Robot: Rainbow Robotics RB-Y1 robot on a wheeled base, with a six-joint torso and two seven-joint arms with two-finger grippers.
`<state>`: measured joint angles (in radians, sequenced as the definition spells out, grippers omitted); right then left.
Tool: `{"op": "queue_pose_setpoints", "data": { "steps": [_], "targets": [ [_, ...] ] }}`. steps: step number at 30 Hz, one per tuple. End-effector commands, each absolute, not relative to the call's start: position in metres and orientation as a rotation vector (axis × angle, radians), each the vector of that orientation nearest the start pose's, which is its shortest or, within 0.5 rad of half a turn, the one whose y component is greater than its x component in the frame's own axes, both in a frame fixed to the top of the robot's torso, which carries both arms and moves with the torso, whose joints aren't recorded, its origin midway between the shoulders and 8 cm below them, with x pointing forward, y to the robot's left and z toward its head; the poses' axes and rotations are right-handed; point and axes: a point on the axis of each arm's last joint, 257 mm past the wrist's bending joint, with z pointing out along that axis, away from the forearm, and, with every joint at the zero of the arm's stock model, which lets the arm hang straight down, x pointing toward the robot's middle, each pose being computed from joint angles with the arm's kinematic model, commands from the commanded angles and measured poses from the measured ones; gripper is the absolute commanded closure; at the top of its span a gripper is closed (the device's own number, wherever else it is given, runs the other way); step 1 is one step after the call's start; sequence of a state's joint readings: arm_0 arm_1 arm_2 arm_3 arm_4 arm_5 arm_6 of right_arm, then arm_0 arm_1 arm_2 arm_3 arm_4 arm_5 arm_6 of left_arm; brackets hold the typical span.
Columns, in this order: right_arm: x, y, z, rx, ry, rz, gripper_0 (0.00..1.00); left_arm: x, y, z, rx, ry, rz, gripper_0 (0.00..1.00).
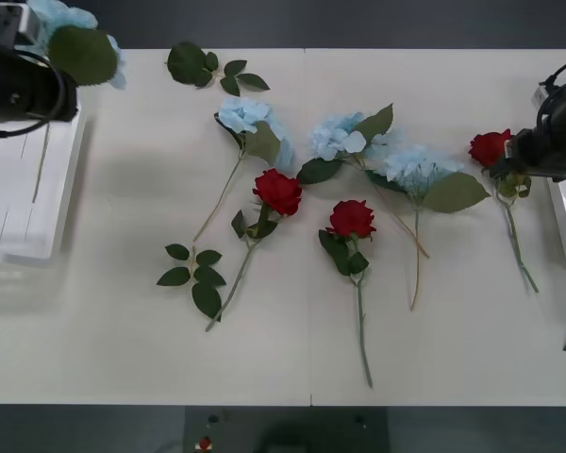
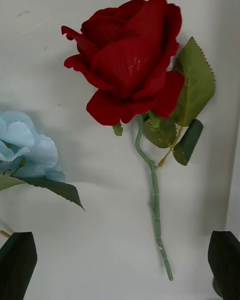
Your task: Put the red flowers into the right box and the blue flowers into the left box
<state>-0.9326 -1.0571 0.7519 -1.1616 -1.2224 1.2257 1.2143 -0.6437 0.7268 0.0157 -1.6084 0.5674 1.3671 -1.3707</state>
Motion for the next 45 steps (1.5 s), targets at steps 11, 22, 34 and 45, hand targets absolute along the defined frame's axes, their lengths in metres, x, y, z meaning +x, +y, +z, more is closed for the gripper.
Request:
{"op": "queue_pose_setpoints", "data": {
  "steps": [11, 22, 34, 45],
  "targets": [
    [0.558, -0.393, -0.246, -0.026, 2.731, -0.109, 0.00, 0.581, 0.518, -0.112, -0.049, 2.075, 0.364, 1.00],
    [0.574, -0.387, -0.269, -0.098, 2.683, -0.133, 0.00, 0.553, 0.518, -0.171, -0.086, 2.178, 0.271, 1.00],
    [0.578, -0.392, -0.286, -0.129, 2.672, -0.153, 0.00, 0.554, 0.519, -0.170, -0.085, 2.177, 0.276, 0.88],
    [0.581, -0.392, -0.299, -0.144, 2.659, -0.157, 0.00, 0.550, 0.487, -0.171, -0.102, 2.232, 0.106, 0.05]
  ]
}}
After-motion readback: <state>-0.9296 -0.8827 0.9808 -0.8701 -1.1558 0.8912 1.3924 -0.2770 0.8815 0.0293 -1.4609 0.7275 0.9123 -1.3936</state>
